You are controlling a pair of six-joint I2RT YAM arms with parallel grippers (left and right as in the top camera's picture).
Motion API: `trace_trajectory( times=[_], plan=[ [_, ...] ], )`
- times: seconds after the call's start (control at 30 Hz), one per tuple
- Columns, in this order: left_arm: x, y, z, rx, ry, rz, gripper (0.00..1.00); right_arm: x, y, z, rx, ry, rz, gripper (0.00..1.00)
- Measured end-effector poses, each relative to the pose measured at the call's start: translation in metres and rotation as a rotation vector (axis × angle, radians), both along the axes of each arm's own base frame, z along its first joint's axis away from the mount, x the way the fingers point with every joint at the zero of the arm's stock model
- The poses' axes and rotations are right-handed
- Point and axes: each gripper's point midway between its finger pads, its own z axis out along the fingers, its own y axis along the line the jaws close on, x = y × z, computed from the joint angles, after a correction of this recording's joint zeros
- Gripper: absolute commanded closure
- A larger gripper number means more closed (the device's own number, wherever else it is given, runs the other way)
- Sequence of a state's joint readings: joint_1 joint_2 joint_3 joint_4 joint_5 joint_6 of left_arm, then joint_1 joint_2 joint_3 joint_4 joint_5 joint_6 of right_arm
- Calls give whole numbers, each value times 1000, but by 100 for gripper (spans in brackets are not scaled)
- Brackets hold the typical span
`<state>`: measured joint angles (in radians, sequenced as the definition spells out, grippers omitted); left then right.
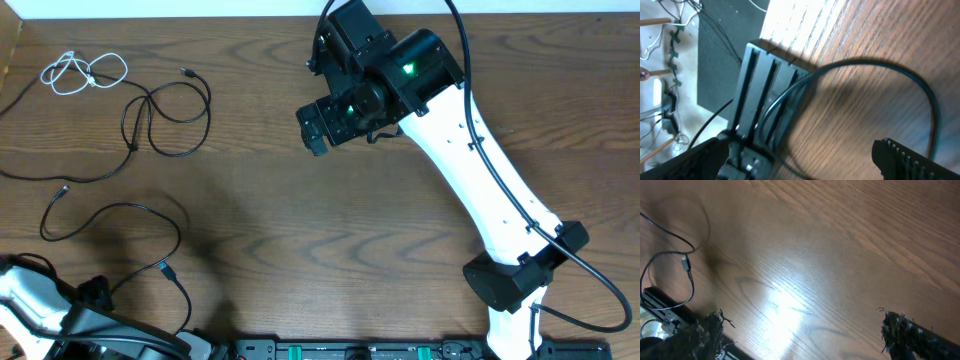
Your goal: Untangle cables
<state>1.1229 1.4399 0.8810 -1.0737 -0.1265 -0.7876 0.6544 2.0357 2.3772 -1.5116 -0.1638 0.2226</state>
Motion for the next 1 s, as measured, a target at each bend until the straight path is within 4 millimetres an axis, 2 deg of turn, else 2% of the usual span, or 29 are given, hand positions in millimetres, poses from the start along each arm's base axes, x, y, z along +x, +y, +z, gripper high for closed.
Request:
trace_trajectory(
  times=[0.23, 0.43, 0.63, 0.67, 0.8, 0.83, 0.93, 1.0],
  plan=[
    [0, 1, -23, 37, -14, 2, 4, 1, 0, 0, -1, -7, -2, 1],
    [-6, -11, -37, 19, -1, 27, 5, 7, 2, 2, 7, -30, -5, 1],
    [-8, -15, -44, 22, 1, 48, 25, 9, 3, 3, 9, -41, -7, 1],
    [-8, -15, -45, 25, -1, 50, 32, 9, 3, 3, 10, -42, -8, 1],
    [-8, -15, -51, 36, -4, 50, 69, 9, 3, 3, 9, -43, -8, 1],
    [-10, -16, -51, 35, 2, 45, 73, 9, 3, 3, 8, -43, -8, 1],
    [-7, -9, -51, 58, -17, 16, 74, 9, 2, 3, 7, -44, -8, 1],
    [-5, -7, -51, 62, -26, -7, 81, 9, 2, 3, 6, -43, -9, 1]
  ],
)
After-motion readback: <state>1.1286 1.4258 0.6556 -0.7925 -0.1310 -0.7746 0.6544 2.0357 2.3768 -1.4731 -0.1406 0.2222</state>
